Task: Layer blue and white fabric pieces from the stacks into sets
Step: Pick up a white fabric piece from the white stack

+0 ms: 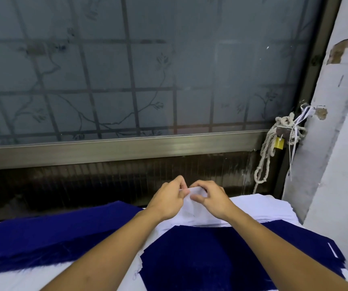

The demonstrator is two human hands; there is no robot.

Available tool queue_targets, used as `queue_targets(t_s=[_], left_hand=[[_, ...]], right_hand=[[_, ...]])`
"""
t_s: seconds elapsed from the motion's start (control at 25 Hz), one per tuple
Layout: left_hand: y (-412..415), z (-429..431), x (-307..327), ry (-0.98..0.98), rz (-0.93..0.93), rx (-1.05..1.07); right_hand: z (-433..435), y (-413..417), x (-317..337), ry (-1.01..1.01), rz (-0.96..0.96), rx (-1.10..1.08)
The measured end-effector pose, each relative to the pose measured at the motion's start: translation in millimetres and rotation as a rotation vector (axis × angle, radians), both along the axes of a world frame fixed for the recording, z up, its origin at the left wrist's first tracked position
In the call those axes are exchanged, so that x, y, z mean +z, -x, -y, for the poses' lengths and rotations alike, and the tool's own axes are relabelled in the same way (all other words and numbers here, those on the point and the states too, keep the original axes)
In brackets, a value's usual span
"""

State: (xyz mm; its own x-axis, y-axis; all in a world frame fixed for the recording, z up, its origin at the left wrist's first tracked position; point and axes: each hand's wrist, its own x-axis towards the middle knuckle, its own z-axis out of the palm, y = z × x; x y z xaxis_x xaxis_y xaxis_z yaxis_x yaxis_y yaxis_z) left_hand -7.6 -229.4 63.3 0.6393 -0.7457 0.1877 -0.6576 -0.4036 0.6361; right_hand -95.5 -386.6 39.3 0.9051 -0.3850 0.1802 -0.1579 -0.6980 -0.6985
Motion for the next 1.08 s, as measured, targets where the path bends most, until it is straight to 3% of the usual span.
queue_targets(t_s=[0.28,0.8,1.08], left_hand=[[-3,-29,32,0.253,0.0,0.18],[-4,-155,88,0.426,-0.038,0.504],[7,-247,67,0.413,-0.08,0.611]], right_hand=[[14,39,32,-0.065,0.098,-0.093],[-15,104,84,0.025,0.064,-0.054],[-51,139,67,-0.102,0.059,-0.129]])
